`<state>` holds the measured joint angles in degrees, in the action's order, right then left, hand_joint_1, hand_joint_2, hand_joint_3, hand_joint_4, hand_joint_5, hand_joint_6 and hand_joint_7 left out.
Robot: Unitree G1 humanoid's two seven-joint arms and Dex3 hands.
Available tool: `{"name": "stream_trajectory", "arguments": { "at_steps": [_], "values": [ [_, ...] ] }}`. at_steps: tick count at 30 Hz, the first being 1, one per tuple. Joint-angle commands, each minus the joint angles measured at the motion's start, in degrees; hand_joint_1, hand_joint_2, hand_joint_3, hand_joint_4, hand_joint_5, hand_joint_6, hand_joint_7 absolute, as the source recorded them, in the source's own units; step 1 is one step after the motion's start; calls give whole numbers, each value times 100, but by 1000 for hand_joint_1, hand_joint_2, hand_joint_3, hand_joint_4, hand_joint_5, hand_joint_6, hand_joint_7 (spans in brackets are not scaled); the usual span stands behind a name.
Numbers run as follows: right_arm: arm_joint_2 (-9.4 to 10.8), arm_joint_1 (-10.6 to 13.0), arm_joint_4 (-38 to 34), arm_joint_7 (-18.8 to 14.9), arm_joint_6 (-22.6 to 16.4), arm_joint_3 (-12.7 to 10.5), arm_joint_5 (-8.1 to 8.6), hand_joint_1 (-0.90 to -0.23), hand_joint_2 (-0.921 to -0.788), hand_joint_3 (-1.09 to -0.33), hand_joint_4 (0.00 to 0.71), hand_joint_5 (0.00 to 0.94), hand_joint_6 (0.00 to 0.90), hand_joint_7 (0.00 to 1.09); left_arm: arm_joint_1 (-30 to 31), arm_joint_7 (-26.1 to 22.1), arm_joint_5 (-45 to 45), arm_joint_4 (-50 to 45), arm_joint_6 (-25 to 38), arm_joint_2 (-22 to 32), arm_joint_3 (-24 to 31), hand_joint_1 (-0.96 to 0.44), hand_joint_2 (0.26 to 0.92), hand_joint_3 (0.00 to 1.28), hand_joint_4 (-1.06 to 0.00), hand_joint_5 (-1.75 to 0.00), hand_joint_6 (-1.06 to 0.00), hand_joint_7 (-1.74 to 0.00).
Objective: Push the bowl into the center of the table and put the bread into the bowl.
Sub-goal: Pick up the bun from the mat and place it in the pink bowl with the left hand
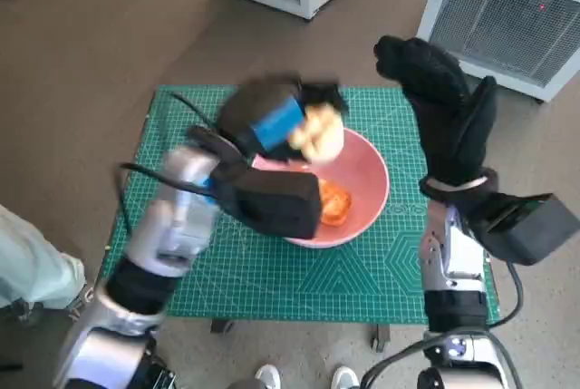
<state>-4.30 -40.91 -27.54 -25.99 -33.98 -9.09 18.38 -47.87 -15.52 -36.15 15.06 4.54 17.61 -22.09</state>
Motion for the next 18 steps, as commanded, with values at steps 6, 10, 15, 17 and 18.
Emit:
{"name": "stream_trajectory", "arguments": {
  "at_steps": [6,10,15,17,18],
  "values": [
    [-33,296,178,69,142,-58,37,-704,-921,-717,233,4,100,422,-5,-663,558,648,96,-230,23,96,880,155,-406,-783,-385,-536],
    [-38,314,199,110,140,-74,7,-702,-921,-716,233,4,103,418,37,-969,635,456,386,-223,13,-104,840,89,-160,-169,-247,-144],
    [-36,301,160,154,122,-93,-24,-702,-921,-715,235,4,106,414,150,-870,641,292,282,-175,52,-292,840,41,-76,-28,-229,-45],
    [-38,297,149,163,122,-97,-26,-703,-921,-713,236,4,108,412,192,-869,723,247,240,-166,119,-324,842,32,-48,-11,-223,-29],
    [-39,296,146,165,122,-98,-26,-703,-921,-713,236,4,109,411,207,-872,762,233,224,-164,150,-329,842,30,-41,-9,-220,-26]
  ]
}}
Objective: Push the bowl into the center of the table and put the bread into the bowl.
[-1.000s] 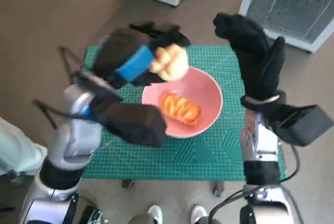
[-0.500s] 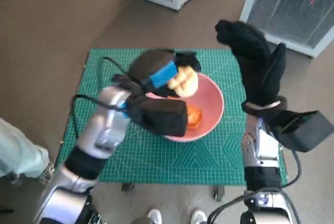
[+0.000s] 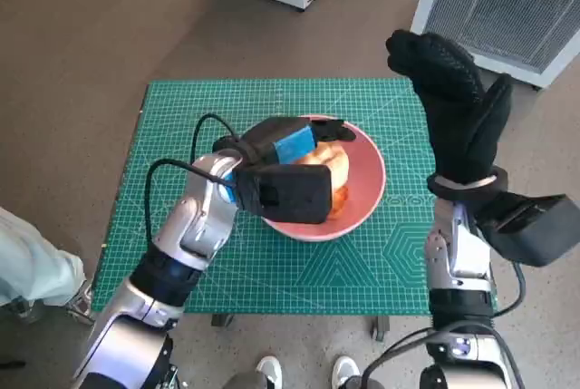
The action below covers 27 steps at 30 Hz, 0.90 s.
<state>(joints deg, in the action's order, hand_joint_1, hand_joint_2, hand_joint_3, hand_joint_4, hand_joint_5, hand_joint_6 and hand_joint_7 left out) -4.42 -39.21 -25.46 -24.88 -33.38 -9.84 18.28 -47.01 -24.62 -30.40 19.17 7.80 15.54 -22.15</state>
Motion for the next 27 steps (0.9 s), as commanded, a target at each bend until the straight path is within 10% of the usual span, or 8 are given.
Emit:
{"name": "stream_trajectory", "arguments": {
  "at_steps": [1,18,27],
  "values": [
    [-31,119,-67,62,63,-24,-21,-703,-921,-713,236,4,110,410,137,34,260,-190,-141,49,216,-335,843,27,-30,-6,-217,-21],
    [-66,-3,-198,103,88,-62,-41,-701,-921,-713,237,3,119,393,373,-173,2289,-553,-913,131,1720,-553,908,43,1,1,-167,-1],
    [-100,-152,-266,175,141,-56,-98,-702,-921,-710,240,3,120,381,659,-11,3867,-865,-1556,-368,2681,-657,921,314,-8,-4,-208,-24]
  ]
}}
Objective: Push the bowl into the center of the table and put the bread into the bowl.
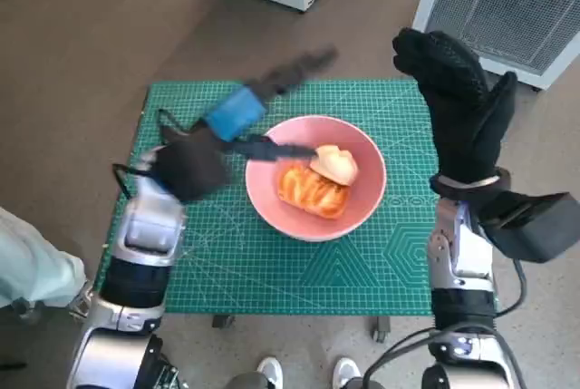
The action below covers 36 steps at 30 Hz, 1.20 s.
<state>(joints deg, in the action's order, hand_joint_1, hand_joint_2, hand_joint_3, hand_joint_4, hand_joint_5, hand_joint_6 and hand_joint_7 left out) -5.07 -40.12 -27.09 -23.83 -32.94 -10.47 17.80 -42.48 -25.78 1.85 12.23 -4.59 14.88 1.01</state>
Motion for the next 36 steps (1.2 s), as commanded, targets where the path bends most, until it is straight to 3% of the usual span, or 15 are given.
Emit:
{"name": "stream_trajectory", "arguments": {
  "at_steps": [1,6,11,23,36],
  "values": [
    [-42,-83,-121,74,101,5,-52,-704,-921,-709,239,3,120,379,227,130,762,-151,-394,-362,429,-665,921,347,-19,-9,-213,-28],
    [-49,-185,-149,141,134,33,-113,-707,-921,-706,239,2,121,374,350,252,1183,106,-1045,-663,714,-696,921,410,-47,-20,-220,-37],
    [-64,-247,-110,220,172,74,-186,-712,-921,-705,239,2,124,369,383,395,1042,431,-1656,-628,813,-723,921,447,-64,-23,-205,-33],
    [-82,-289,156,367,298,180,-327,-720,-921,-697,233,0,142,368,479,243,1407,620,-1801,-571,980,-766,921,450,-47,-5,-166,-13],
    [-212,-300,293,396,326,233,-409,-716,-921,-691,235,3,151,361,554,469,1080,574,-1987,-518,828,-775,921,450,-55,-6,-176,-15]
  ]
}}
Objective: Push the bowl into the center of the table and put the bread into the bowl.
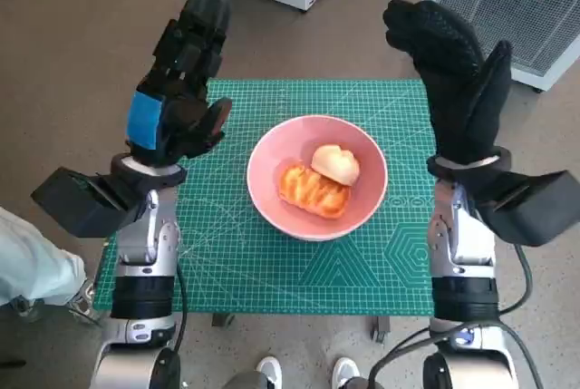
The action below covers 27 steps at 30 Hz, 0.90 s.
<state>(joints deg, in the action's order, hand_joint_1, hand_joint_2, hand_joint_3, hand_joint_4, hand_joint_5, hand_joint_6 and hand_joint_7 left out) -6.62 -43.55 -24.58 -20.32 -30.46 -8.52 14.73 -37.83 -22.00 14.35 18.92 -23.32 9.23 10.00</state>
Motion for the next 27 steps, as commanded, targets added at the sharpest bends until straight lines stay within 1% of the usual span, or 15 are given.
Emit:
{"name": "stream_trajectory", "arguments": {
  "at_steps": [1,7,13,20,27],
  "values": [
    [-56,55,72,55,74,44,-124,-713,-921,-691,236,3,152,360,110,113,-206,-123,-115,49,-88,-778,921,451,-51,-4,-171,-12],
    [-56,42,47,49,27,24,-157,-691,-921,-692,239,4,154,354,133,196,-332,-138,-140,40,-155,-789,921,454,-16,0,-134,-1],
    [-46,73,80,120,3,37,-258,-687,-921,-695,234,1,156,348,189,335,-489,-160,-273,10,-211,-791,921,470,-1,1,-117,0],
    [-42,107,115,147,40,49,-259,-690,-921,-696,231,0,156,341,199,514,-634,-28,-567,-59,-256,-787,921,499,1,1,-93,0],
    [-39,136,127,177,110,68,-276,-702,-921,-697,227,0,156,335,197,681,-738,47,-721,-122,-328,-785,921,512,1,1,-66,0]
  ]
}}
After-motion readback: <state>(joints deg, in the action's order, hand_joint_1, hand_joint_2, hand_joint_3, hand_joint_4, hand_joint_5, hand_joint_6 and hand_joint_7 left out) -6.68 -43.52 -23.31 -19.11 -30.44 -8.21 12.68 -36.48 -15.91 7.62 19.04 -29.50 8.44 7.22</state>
